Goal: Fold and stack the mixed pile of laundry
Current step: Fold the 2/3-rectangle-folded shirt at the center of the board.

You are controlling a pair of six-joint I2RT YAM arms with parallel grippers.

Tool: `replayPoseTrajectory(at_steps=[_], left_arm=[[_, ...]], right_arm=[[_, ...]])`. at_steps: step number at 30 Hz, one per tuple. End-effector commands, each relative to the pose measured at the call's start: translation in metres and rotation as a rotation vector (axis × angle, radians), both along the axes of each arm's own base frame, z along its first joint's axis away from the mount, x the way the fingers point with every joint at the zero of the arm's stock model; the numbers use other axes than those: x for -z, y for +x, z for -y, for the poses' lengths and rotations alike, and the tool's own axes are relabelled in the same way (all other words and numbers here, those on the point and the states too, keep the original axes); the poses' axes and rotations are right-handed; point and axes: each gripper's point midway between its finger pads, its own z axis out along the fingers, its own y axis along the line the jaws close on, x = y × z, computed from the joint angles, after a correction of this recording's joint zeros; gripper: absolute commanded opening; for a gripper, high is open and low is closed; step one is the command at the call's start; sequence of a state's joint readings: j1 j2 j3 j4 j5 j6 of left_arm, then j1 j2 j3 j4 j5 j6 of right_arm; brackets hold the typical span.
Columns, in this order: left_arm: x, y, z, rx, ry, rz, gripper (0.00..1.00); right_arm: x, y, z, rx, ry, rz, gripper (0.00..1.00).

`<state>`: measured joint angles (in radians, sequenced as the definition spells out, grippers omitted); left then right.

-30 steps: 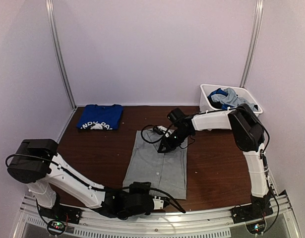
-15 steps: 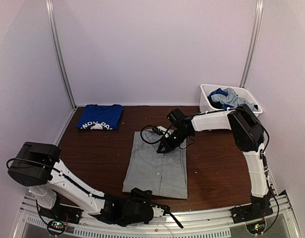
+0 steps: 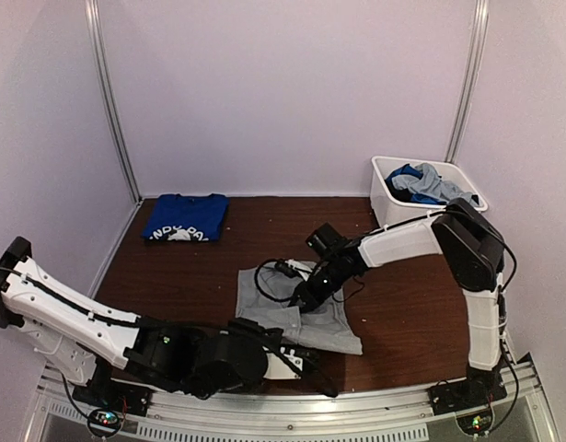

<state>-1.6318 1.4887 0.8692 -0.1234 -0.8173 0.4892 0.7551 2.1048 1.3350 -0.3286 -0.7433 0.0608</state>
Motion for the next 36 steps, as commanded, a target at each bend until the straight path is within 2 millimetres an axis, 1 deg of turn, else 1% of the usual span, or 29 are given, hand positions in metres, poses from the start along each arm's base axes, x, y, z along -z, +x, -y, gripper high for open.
replayPoseTrajectory(at_steps=[1, 3, 5, 8, 10, 12, 13, 15, 17, 19, 22, 25, 26, 28, 29, 31, 33, 36], left_arm=[[-0.044, -0.006, 0.002, 0.037, -0.043, -0.038, 0.0], [-0.054, -0.002, 0.001, 0.037, -0.047, -0.043, 0.0], [-0.059, 0.005, -0.001, 0.028, -0.052, -0.042, 0.0], [-0.059, 0.016, -0.008, 0.008, -0.055, -0.056, 0.0], [-0.057, 0.019, -0.011, 0.003, -0.056, -0.063, 0.0], [-0.054, 0.019, -0.011, 0.01, -0.053, -0.076, 0.0], [-0.052, 0.018, -0.011, 0.016, -0.051, -0.083, 0.0], [-0.049, 0.013, -0.009, 0.039, -0.05, -0.106, 0.0], [-0.044, 0.01, -0.009, 0.057, -0.04, -0.124, 0.0], [-0.041, 0.009, -0.009, 0.062, -0.031, -0.128, 0.0], [-0.039, 0.009, -0.01, 0.071, -0.018, -0.124, 0.0], [-0.041, 0.009, -0.008, 0.079, -0.018, -0.124, 0.0], [-0.043, 0.01, -0.008, 0.078, -0.021, -0.122, 0.0], [-0.045, 0.013, -0.008, 0.078, -0.023, -0.119, 0.0], [-0.046, 0.015, -0.007, 0.081, -0.024, -0.122, 0.0], [-0.047, 0.02, -0.004, 0.089, -0.029, -0.128, 0.0], [-0.047, 0.024, 0.001, 0.101, -0.025, -0.126, 0.0], [-0.041, 0.036, 0.008, 0.097, -0.013, -0.136, 0.0]], right_arm=[[0.025, -0.06, 0.01, -0.078, -0.092, -0.104, 0.0], [0.018, -0.075, 0.006, -0.103, -0.083, -0.108, 0.0], [0.012, -0.09, 0.003, -0.126, -0.067, -0.122, 0.0], [0.003, -0.114, 0.0, -0.165, -0.052, -0.144, 0.0], [-0.002, -0.128, -0.001, -0.189, -0.042, -0.163, 0.0], [-0.007, -0.134, -0.002, -0.202, -0.04, -0.171, 0.02], [-0.01, -0.132, -0.002, -0.202, -0.042, -0.165, 0.03], [-0.019, -0.122, -0.004, -0.193, -0.042, -0.142, 0.04], [-0.036, -0.102, -0.006, -0.16, -0.02, -0.115, 0.07], [-0.058, -0.082, -0.009, -0.134, 0.014, -0.079, 0.1], [-0.081, -0.058, -0.003, -0.103, 0.03, -0.036, 0.17], [-0.094, -0.032, 0.011, -0.042, 0.056, -0.03, 0.25], [-0.093, -0.022, 0.018, -0.013, 0.052, -0.028, 0.28], [-0.085, 0.0, 0.033, 0.048, 0.033, -0.028, 0.3], [-0.079, 0.013, 0.042, 0.083, 0.022, -0.032, 0.3], [-0.061, 0.025, 0.049, 0.109, -0.011, -0.049, 0.3], [-0.043, 0.035, 0.05, 0.122, -0.035, -0.065, 0.3], [-0.021, 0.042, 0.046, 0.126, -0.055, -0.083, 0.32]])
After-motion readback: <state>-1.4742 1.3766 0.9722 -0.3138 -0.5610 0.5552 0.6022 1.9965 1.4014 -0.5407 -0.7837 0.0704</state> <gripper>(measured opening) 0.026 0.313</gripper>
